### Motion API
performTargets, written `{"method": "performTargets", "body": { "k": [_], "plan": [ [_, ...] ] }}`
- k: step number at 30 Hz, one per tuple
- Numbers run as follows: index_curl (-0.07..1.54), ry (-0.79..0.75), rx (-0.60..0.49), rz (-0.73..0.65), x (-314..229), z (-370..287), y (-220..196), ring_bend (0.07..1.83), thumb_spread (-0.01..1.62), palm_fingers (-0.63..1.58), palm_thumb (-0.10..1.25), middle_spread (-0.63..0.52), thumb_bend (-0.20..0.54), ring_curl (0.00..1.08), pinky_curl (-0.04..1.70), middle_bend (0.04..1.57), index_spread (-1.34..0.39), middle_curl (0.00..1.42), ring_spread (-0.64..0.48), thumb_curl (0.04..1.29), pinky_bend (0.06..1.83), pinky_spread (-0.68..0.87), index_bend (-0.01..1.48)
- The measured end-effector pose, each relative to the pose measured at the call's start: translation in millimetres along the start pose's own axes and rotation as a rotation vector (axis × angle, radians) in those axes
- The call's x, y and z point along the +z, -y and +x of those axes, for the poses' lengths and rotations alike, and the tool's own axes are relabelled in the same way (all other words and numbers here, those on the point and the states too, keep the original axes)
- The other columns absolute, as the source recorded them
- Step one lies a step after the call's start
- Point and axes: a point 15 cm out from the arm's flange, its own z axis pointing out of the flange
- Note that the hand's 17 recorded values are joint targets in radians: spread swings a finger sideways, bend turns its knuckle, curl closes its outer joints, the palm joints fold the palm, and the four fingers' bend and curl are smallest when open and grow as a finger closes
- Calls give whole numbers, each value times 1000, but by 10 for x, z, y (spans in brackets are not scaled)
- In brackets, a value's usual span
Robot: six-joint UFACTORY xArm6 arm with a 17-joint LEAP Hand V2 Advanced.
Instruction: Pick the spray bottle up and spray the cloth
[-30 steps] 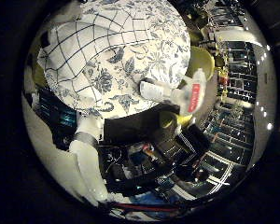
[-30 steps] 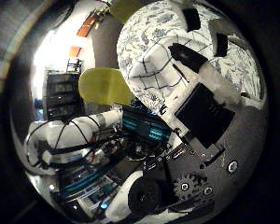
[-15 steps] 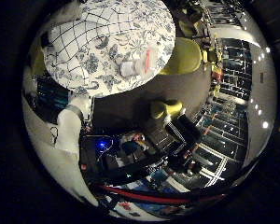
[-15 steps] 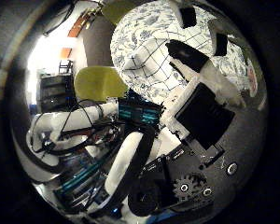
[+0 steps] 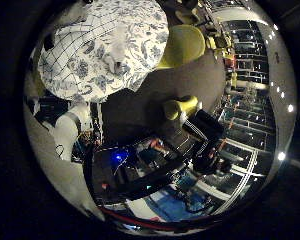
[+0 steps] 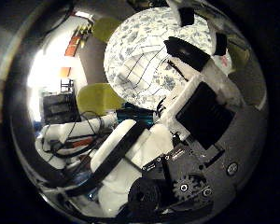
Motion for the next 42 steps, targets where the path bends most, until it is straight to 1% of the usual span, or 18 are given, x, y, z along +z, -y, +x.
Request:
{"method": "performTargets", "body": {
  "k": [4,10,18,22,25,28,32,37,40,42],
  "plan": [
    [507,37,80,43,6,155,-43,991,1247,862,861,-199,-12,427,174,737,-407,520,-240,471,1193,-396,181],
    [483,152,210,121,116,330,-145,1004,1302,869,811,-186,-14,432,174,746,-385,521,-234,430,1206,-414,166],
    [443,257,347,144,350,642,-366,1034,1338,825,696,-156,-16,442,186,748,-340,524,-223,384,1247,-416,167],
    [439,332,409,142,611,721,-568,1043,1337,815,665,-150,-17,445,188,752,-333,527,-221,372,1243,-408,175],
    [440,354,436,156,694,798,-659,1035,1317,731,614,-150,-22,449,189,747,-324,532,-216,358,1240,-388,174],
    [436,382,462,195,755,868,-727,1029,1280,585,534,-137,-29,452,184,714,-301,527,-201,328,1251,-332,171],
    [430,440,502,297,845,995,-770,1003,1240,397,484,-88,-21,445,156,712,-263,525,-164,306,1219,-205,187],
    [440,580,538,423,1205,880,-602,955,1204,291,490,-32,-16,425,104,673,-228,501,-99,306,1170,3,197],
    [441,575,573,523,1385,971,-521,916,1188,250,499,-6,-18,411,90,629,-211,480,-63,312,1174,68,194],
    [434,580,580,541,1510,960,-515,889,1179,221,509,19,-17,399,81,609,-199,467,-34,316,1165,113,186]
  ]
}}
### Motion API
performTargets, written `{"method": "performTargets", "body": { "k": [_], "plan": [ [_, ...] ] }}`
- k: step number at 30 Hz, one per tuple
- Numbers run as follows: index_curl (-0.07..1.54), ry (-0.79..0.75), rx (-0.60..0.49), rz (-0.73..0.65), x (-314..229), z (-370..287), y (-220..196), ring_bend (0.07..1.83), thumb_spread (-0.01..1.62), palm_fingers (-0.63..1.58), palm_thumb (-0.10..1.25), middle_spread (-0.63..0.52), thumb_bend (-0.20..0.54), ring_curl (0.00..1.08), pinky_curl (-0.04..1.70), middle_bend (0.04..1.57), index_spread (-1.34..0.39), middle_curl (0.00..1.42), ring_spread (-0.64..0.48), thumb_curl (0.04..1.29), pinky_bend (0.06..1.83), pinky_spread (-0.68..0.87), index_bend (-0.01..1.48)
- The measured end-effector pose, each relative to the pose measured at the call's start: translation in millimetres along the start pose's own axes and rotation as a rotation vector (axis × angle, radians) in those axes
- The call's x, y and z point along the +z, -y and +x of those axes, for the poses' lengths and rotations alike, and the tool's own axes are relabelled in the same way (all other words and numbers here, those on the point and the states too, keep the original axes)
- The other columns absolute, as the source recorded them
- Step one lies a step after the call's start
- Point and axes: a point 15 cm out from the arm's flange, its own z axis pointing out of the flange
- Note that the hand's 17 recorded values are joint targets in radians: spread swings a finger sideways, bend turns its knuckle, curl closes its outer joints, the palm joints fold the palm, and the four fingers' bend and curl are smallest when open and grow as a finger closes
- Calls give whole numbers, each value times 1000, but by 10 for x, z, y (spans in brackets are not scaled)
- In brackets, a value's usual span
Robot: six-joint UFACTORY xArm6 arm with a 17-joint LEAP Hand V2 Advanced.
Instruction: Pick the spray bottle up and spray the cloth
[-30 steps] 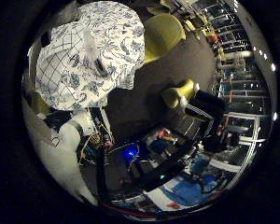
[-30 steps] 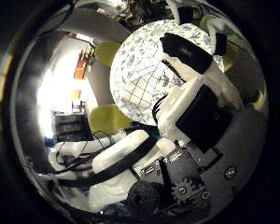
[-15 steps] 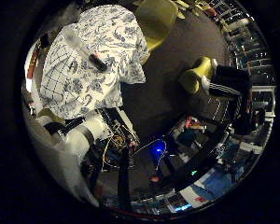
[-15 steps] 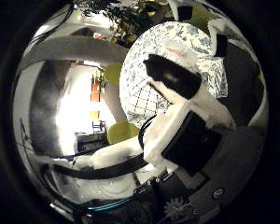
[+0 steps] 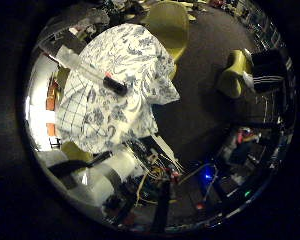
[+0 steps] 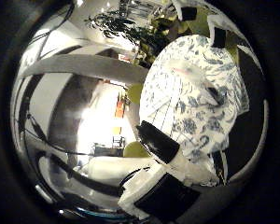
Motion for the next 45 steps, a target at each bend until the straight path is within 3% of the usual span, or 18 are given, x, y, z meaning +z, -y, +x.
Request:
{"method": "performTargets", "body": {
  "k": [12,32,45],
  "plan": [
    [396,57,19,57,434,169,-132,765,1149,194,527,73,-20,346,51,533,-169,412,61,329,1086,261,180],
    [348,98,46,96,699,503,-183,714,1133,202,558,100,-21,316,60,490,-150,389,108,346,1026,314,173],
    [318,105,56,93,810,665,-235,595,1115,122,555,182,-23,273,79,415,-128,356,205,342,958,424,159]
  ]
}}
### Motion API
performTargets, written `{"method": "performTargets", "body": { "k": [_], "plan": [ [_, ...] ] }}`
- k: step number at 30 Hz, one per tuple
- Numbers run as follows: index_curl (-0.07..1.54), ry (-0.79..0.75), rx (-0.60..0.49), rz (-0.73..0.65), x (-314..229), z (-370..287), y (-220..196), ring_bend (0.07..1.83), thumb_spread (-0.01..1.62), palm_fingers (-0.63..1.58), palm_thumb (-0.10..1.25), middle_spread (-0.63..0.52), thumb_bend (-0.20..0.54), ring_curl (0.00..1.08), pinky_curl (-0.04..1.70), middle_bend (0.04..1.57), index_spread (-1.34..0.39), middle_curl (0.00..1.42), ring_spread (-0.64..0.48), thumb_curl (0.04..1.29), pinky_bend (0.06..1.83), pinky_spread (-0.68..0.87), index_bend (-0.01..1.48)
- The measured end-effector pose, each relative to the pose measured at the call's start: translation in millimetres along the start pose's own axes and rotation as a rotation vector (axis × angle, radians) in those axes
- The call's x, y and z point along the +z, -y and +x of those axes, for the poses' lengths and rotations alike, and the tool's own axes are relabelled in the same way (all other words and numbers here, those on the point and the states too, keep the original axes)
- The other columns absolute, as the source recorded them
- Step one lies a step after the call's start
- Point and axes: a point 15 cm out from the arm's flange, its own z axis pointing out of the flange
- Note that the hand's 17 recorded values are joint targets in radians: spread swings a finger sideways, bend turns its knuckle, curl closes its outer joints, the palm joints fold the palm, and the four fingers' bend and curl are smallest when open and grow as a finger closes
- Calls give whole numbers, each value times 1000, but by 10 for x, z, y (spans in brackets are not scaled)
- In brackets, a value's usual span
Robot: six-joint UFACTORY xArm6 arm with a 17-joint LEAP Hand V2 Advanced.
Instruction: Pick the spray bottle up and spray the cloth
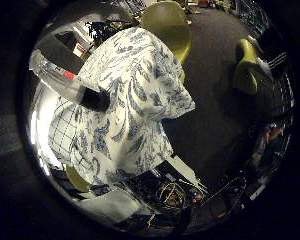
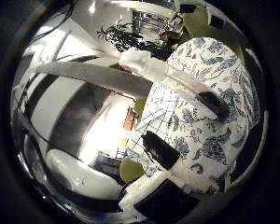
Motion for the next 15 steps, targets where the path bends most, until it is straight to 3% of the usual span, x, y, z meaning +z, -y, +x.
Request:
{"method": "performTargets", "body": {
  "k": [15],
  "plan": [
    [286,39,2,40,73,21,64,596,1108,146,552,182,-23,273,98,404,-126,353,207,338,910,431,153]
  ]
}}
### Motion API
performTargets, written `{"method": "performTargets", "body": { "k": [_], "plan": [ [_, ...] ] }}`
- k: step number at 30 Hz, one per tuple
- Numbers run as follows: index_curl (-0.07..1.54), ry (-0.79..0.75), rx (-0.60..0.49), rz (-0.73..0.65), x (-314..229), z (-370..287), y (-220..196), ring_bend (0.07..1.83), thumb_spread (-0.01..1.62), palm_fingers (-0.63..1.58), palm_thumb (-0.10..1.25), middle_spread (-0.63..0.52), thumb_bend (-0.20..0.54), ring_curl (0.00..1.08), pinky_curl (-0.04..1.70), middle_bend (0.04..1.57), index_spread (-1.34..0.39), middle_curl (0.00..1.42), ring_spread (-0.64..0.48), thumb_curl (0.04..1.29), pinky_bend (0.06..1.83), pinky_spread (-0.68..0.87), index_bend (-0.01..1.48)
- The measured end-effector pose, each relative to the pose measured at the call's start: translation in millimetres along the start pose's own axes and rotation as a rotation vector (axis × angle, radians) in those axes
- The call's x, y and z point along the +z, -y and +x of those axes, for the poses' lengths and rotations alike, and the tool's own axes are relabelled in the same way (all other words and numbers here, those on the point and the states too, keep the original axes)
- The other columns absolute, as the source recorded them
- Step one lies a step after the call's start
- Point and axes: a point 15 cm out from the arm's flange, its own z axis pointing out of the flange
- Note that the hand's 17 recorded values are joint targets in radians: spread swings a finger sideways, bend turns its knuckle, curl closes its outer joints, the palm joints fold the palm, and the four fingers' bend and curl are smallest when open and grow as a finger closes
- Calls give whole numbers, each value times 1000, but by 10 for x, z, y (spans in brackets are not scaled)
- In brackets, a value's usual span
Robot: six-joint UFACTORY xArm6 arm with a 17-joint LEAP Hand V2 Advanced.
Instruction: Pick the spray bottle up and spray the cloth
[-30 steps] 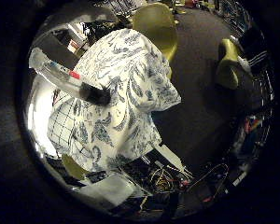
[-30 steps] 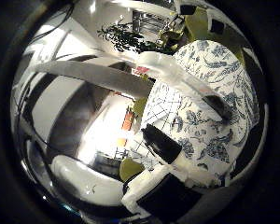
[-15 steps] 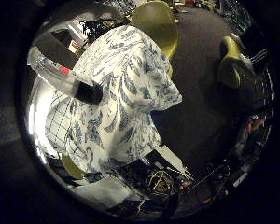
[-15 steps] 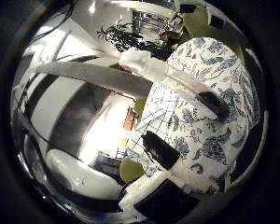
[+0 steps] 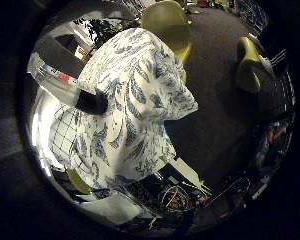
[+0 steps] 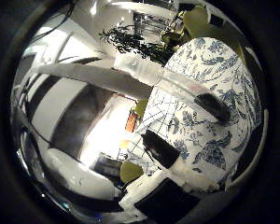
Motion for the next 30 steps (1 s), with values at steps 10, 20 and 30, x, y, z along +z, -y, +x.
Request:
{"method": "performTargets", "body": {
  "k": [10,20,30],
  "plan": [
    [282,48,4,-3,36,-77,-32,602,1109,155,532,180,-24,272,110,409,-119,352,208,328,901,437,155],
    [285,53,-3,-6,53,-132,4,591,1104,157,519,180,-22,268,120,414,-119,354,207,313,892,451,154],
    [286,84,-32,-5,228,-236,164,591,1104,162,520,181,-22,269,127,413,-118,354,209,309,881,453,156]
  ]
}}
